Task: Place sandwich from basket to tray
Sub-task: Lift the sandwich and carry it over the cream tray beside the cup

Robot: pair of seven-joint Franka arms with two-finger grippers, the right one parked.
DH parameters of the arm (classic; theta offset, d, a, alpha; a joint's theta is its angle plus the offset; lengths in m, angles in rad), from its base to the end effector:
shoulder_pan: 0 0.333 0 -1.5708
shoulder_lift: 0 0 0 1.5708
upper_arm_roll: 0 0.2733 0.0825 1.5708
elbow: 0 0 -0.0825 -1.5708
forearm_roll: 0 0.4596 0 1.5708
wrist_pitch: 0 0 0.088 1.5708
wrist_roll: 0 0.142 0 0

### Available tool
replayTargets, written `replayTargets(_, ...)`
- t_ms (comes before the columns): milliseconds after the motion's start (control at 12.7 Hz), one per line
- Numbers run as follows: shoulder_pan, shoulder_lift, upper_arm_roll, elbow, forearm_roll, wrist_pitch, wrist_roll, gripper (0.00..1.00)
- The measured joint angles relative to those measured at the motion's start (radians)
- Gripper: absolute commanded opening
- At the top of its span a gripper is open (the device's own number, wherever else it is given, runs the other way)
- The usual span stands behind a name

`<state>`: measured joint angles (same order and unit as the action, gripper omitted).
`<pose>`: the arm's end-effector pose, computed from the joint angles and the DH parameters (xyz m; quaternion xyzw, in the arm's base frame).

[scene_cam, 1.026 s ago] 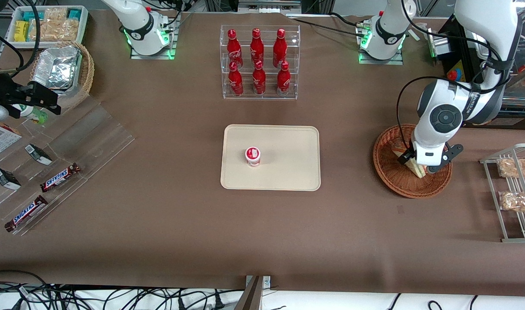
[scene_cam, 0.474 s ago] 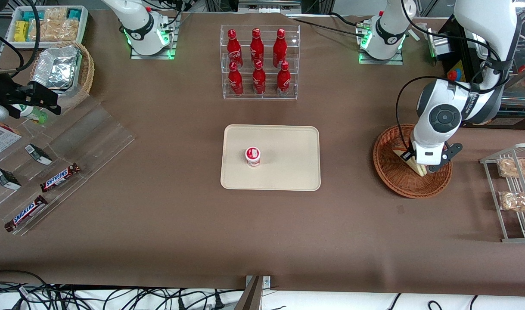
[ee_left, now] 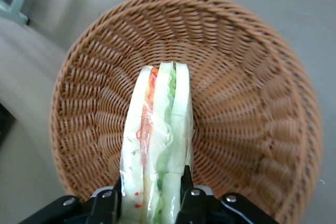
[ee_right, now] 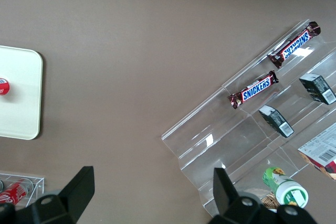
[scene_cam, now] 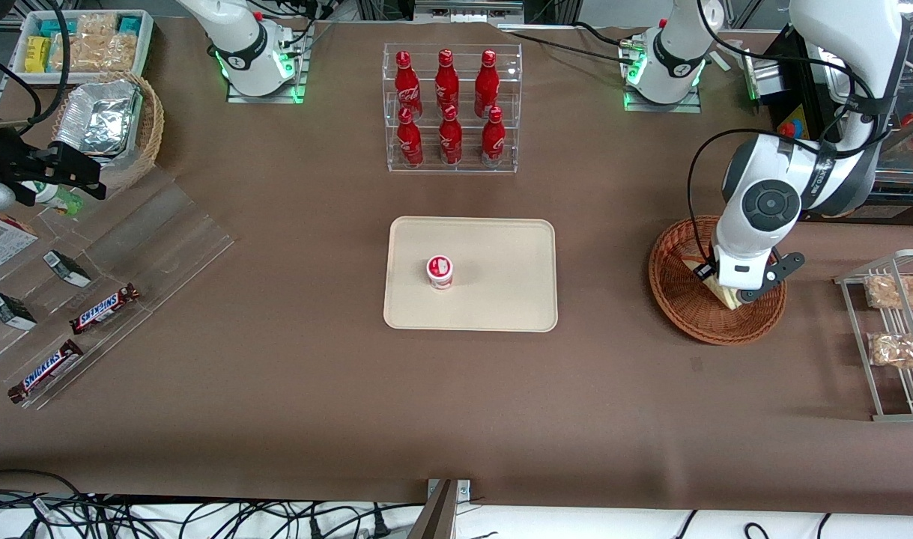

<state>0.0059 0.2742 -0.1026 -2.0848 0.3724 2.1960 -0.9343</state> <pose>0.6022 -0.0378 0.1550 -0.9453 -0.2902 0.0051 0.1490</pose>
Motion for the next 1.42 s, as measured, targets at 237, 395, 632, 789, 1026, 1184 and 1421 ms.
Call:
replayTargets(237, -0.001, -0.021, -0.057, 0.121, -0.035, -0.176, 0.124, 0.4)
replayTargets(395, -0.002, -0.024, -0.106, 0.211, -0.09, -0.284, 0.201, 0.4)
replayTargets(632, -0.006, -0.025, -0.233, 0.277, -0.133, -0.355, 0.222, 0.4)
replayTargets(789, -0.011, -0.024, -0.302, 0.279, -0.171, -0.355, 0.222, 0.4)
replayTargets(1026, -0.018, -0.002, -0.385, 0.278, -0.201, -0.294, 0.215, 0.4)
replayTargets(1184, -0.041, 0.039, -0.417, 0.275, -0.201, -0.213, 0.181, 0.4)
replayTargets(1421, -0.124, 0.097, -0.421, 0.274, -0.201, -0.116, 0.105, 0.4)
